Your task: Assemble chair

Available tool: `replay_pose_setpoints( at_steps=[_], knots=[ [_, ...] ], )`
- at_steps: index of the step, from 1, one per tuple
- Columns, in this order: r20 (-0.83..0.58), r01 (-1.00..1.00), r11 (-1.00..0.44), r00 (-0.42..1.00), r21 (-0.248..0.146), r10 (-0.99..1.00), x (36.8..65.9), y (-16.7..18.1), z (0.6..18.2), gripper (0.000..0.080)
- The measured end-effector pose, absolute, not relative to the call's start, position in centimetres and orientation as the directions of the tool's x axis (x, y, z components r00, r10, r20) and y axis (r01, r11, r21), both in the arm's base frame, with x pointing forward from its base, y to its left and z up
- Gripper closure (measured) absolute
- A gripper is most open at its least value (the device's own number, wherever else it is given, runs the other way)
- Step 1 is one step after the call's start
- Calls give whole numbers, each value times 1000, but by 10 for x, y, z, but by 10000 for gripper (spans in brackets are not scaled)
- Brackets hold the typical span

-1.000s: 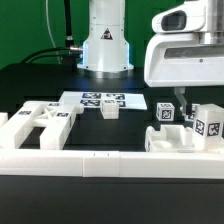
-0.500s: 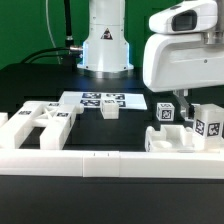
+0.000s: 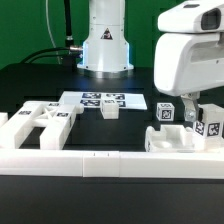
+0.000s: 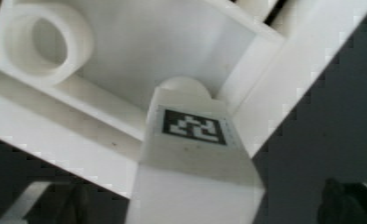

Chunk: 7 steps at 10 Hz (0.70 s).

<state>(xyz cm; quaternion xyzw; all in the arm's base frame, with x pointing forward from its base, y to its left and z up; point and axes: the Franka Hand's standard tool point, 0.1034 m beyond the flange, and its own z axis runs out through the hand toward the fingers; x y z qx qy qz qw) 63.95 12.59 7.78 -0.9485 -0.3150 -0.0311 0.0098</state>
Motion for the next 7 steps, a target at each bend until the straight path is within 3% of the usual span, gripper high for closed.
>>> replay_pose_setpoints(
  at_steps=[7],
  knots=[
    [24,906,-418,417,68,909,644,122,77,150]
  ],
)
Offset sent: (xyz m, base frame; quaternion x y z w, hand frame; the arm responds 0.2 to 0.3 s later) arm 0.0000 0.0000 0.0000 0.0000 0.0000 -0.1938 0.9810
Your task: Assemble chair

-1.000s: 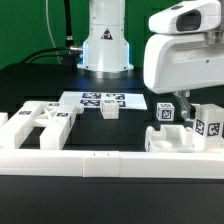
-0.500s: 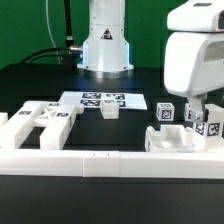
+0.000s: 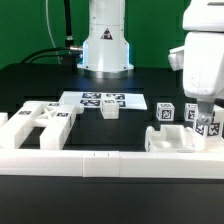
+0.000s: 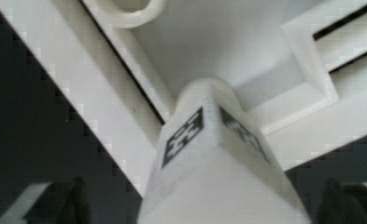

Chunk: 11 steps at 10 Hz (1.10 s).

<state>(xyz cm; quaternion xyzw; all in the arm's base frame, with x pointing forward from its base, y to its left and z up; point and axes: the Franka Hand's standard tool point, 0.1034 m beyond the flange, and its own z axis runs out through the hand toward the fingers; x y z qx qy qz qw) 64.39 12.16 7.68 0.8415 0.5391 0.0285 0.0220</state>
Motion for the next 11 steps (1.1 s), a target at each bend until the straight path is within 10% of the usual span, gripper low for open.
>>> replay_pose_setpoints(
  at_steps=[11],
  knots=[
    [-93,984,160,-153,73,984,646,119,73,165]
  ],
)
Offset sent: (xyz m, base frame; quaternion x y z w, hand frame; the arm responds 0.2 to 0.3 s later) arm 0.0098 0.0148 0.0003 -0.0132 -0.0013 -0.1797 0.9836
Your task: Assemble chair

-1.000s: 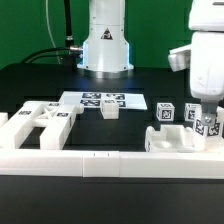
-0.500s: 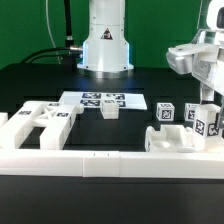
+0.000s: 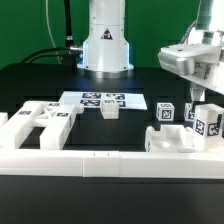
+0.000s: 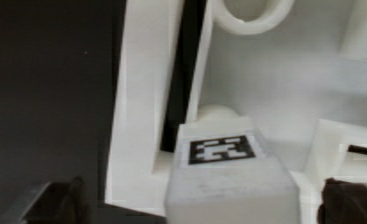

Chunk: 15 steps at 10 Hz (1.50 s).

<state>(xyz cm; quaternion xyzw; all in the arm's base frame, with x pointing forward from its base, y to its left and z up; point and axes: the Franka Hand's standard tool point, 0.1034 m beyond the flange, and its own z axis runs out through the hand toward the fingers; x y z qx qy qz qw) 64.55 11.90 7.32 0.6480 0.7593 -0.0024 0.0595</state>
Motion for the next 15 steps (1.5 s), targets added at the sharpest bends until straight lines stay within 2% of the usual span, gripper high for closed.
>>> replay_pose_setpoints(
  at_steps=[1,3,7,8,9,10,13,15],
  knots=[
    [-94,985,159,-152,73,984,646,118,73,165],
    [-95,985,158,-151,70,984,645,117,73,514],
    [-91,991,112,-105,74,990,645,116,72,514],
    [-91,998,-3,8,58,996,642,115,72,514],
    [-95,982,-184,187,41,978,639,115,71,514],
    [-83,951,-305,307,41,948,640,115,71,514],
    [-73,880,-471,475,56,877,641,116,71,514],
    [-54,750,-659,662,57,748,640,114,71,512]
  ],
)
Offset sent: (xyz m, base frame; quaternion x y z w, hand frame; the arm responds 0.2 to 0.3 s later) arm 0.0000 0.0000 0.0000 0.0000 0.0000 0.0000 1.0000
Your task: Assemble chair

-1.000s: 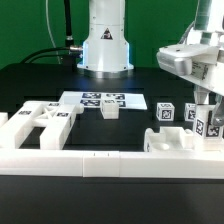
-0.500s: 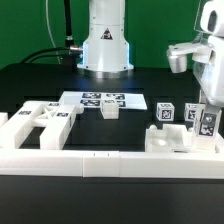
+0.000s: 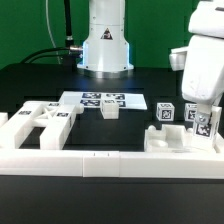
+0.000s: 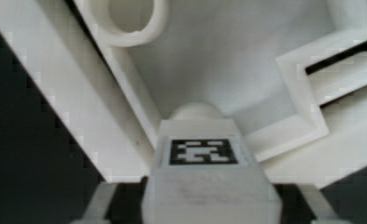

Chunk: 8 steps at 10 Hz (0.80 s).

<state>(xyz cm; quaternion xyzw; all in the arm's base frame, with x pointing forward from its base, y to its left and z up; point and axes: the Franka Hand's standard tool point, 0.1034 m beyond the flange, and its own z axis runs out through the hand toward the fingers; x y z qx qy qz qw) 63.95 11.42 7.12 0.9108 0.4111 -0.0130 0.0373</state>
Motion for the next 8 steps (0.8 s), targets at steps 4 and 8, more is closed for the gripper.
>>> replay_pose_setpoints(
  at_steps=[4,8],
  knots=[
    [-15,374,-927,927,13,374,638,116,71,512],
    [-11,141,-990,990,13,141,639,117,71,512]
  ],
)
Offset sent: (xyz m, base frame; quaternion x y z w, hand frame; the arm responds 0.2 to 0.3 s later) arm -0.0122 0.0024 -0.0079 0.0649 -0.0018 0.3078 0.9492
